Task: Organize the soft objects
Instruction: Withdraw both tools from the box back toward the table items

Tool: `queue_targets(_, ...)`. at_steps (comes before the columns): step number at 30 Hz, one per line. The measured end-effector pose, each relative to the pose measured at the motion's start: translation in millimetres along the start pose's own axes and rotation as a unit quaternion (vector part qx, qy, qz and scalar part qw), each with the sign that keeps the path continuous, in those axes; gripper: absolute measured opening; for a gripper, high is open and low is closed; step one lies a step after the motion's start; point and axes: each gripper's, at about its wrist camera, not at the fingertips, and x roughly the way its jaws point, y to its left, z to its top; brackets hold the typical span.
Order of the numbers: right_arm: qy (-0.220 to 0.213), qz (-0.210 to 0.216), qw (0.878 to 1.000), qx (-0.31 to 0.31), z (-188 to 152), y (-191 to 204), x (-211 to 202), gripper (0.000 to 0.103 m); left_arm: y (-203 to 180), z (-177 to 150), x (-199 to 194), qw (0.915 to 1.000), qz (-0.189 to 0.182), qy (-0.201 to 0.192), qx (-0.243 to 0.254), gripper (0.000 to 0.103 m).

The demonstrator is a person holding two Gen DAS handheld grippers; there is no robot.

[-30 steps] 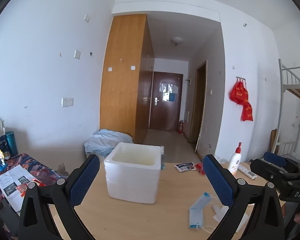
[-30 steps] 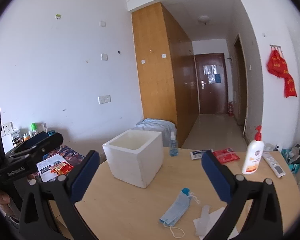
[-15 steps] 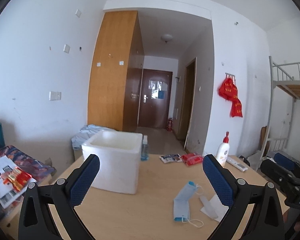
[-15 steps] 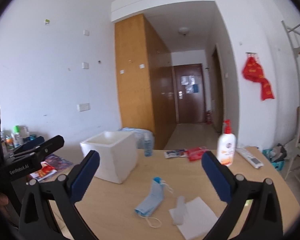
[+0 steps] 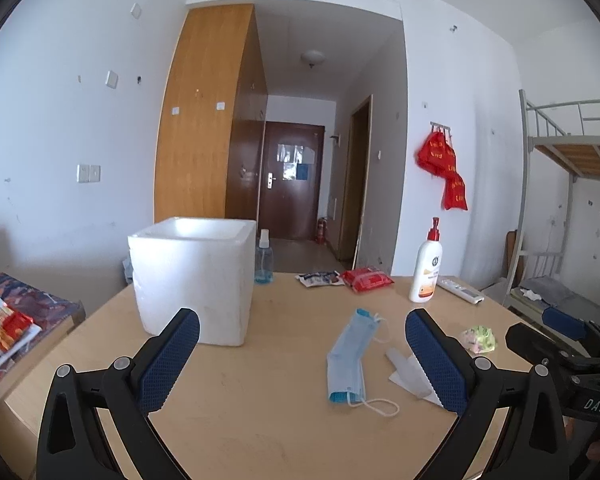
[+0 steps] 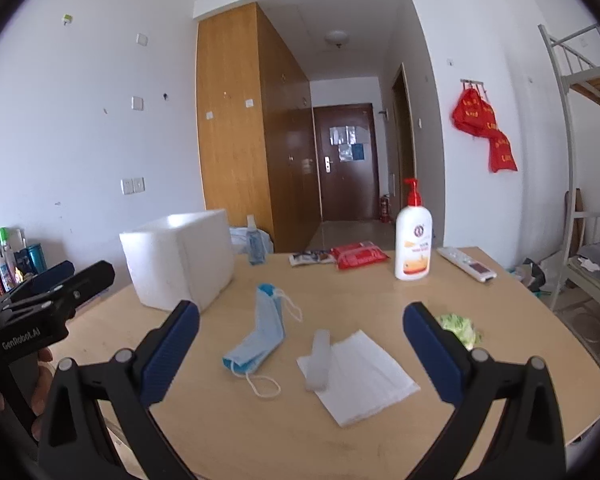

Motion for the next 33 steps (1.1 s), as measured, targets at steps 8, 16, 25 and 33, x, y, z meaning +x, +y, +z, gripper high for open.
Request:
queue_targets(8,0.007,-0.011,1.0,0.006,-9.4,-10.8,-4.3,0.103,-0.7,-13.8,3.5,0.9998,-0.004,0.014,-0.015,0.103)
queue_targets(16,0.017,-0.019,1.0,0.017,-10.3,-23.3,-5.7,0.103,-13.1,-13.2,12.3,0.9992,-0.019,0.034,-0.008,0.103)
queue_targets(25,0.021,-0.039,0.998,0.039,-9.1,-43.9,-6.9,0.103,-30.7,-17.5,17.3,0.9982,-0.041,0.043,0.005,0.103)
queue_targets(33,0.034,-0.051,0.998,0.035,-11.9,-51.8,-3.9,0.103,-46.1,-18.7,28.7,0.9969,-0.053,0.054,0.019,0.103)
